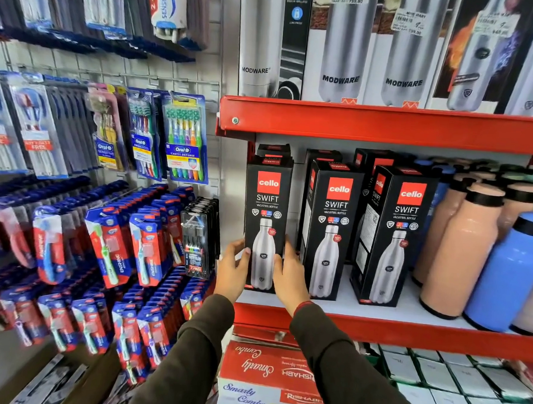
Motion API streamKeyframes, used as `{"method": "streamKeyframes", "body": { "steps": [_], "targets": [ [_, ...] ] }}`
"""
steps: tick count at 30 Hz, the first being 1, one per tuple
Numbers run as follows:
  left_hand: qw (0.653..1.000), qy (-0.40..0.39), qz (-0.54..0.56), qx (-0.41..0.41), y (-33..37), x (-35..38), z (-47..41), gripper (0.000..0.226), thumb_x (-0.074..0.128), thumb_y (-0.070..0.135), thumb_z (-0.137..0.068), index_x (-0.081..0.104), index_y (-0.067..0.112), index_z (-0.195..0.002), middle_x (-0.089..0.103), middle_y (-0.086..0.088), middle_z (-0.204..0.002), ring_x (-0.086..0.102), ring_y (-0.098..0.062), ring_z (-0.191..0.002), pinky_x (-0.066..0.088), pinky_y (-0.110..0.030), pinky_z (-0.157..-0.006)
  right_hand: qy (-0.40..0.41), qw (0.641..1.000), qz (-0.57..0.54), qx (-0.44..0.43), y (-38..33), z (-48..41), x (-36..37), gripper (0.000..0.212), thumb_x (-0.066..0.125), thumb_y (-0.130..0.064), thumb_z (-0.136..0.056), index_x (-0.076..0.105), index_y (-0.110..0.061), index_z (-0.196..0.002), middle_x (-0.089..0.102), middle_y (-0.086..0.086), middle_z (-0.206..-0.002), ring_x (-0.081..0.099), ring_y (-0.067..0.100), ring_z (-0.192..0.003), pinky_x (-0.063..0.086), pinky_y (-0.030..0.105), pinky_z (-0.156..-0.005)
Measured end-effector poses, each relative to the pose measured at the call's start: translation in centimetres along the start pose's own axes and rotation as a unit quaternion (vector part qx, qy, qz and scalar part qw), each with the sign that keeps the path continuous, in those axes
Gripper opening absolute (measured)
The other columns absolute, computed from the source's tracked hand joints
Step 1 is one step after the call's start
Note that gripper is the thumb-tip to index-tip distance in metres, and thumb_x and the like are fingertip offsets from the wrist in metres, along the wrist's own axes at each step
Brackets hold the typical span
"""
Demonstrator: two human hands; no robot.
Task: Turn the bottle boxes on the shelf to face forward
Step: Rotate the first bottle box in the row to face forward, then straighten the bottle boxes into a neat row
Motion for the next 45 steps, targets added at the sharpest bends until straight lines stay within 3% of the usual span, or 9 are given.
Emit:
{"method": "streamKeyframes", "body": {
  "steps": [8,15,18,23,29,33,35,37,45],
  "targets": [
    [0.999,-0.009,0.038,-0.012,-0.3,-0.6,1.2,0.018,0.053,0.029,-0.099,0.053,0.031,-0.117,0.063,0.000,-0.121,0.061,-0.017,-0.113,0.052,-0.041,-0.099,0.005,0.999,-0.030,0.008,0.2,1.0,-0.4,0.051,0.039,-0.023,-0.104,0.026,-0.030,-0.153,0.061,0.009,-0.130,0.058,0.022,-0.120,0.036,0.017,-0.094],
    [0.999,0.008,0.034,0.014,0.6,-1.4,4.0,0.019,0.055,0.037,-0.097,0.053,0.056,-0.099,0.063,0.009,-0.116,0.059,0.003,-0.110,0.050,-0.025,-0.092,0.004,0.999,-0.040,-0.013,-0.2,3.3,-1.3,0.048,0.040,-0.027,-0.103,0.033,-0.026,-0.151,0.062,0.005,-0.131,0.058,0.012,-0.111,0.035,0.004,-0.085],
    [0.999,0.017,0.032,0.006,0.8,-1.8,5.0,0.017,0.055,0.036,-0.097,0.053,0.053,-0.099,0.063,0.006,-0.116,0.061,-0.003,-0.109,0.051,-0.027,-0.093,-0.003,0.999,-0.053,-0.008,-0.4,4.1,-1.5,0.048,0.041,-0.028,-0.103,0.034,-0.023,-0.151,0.059,0.003,-0.138,0.053,0.010,-0.122,0.031,0.007,-0.094],
    [1.000,0.017,0.009,0.007,0.9,-2.1,5.9,0.014,0.053,0.040,-0.097,0.053,0.047,-0.110,0.062,0.012,-0.113,0.056,0.026,-0.094,0.047,-0.016,-0.084,-0.016,0.998,-0.067,-0.006,-0.7,5.0,-1.5,0.050,0.041,-0.027,-0.103,0.032,-0.022,-0.152,0.053,0.004,-0.145,0.048,0.014,-0.133,0.030,0.015,-0.104],
    [1.000,0.029,0.000,0.010,1.2,-1.8,6.4,0.029,0.048,0.037,-0.100,0.052,0.030,-0.127,0.061,-0.001,-0.133,0.060,-0.006,-0.115,0.042,-0.012,-0.086,-0.021,0.996,-0.082,0.002,-0.9,5.2,-2.0,0.048,0.043,-0.027,-0.103,0.035,-0.019,-0.150,0.050,0.003,-0.148,0.047,0.016,-0.136,0.033,0.022,-0.110],
    [0.983,0.178,0.026,0.035,2.3,-2.3,8.5,0.039,0.046,0.034,-0.101,0.046,0.018,-0.137,0.049,0.002,-0.134,0.053,-0.015,-0.118,0.043,-0.008,-0.088,0.060,0.992,-0.107,-0.009,-0.6,6.0,-4.9,0.037,0.047,-0.024,-0.102,0.050,-0.022,-0.138,0.058,0.003,-0.132,0.059,0.011,-0.114,0.048,0.026,-0.100],
    [0.971,0.222,0.028,0.085,4.0,-1.6,9.8,0.031,0.046,0.029,-0.101,0.049,0.020,-0.131,0.050,0.003,-0.125,0.052,-0.020,-0.115,0.047,-0.025,-0.096,0.126,0.985,-0.115,-0.031,-0.3,6.4,-7.4,0.033,0.047,-0.020,-0.101,0.052,-0.021,-0.134,0.058,0.001,-0.123,0.057,0.008,-0.108,0.047,0.021,-0.094],
    [0.969,0.208,0.031,0.133,5.9,0.2,10.6,0.027,0.044,0.027,-0.103,0.050,0.022,-0.129,0.051,0.005,-0.121,0.053,-0.018,-0.111,0.047,-0.036,-0.096,0.170,0.976,-0.132,-0.033,0.5,6.4,-9.7,0.033,0.048,-0.017,-0.101,0.051,-0.018,-0.134,0.054,0.003,-0.127,0.055,0.010,-0.112,0.046,0.024,-0.098],
    [0.980,-0.023,0.032,0.193,9.8,11.5,9.6,0.048,0.035,0.021,-0.106,0.028,0.019,-0.153,0.030,0.012,-0.158,0.025,-0.002,-0.148,0.022,-0.015,-0.119,0.112,0.984,-0.126,0.061,4.9,2.9,-12.1,0.054,0.037,-0.029,-0.104,0.022,-0.017,-0.154,0.024,0.004,-0.162,0.024,0.017,-0.149,0.021,0.038,-0.122]
  ]
}}
Point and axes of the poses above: each hand's wrist, its own z-axis away from the middle knuckle, its own x-axis out of the palm, y = z × x, the point moved 9 cm from there along -z, towards the middle knuckle
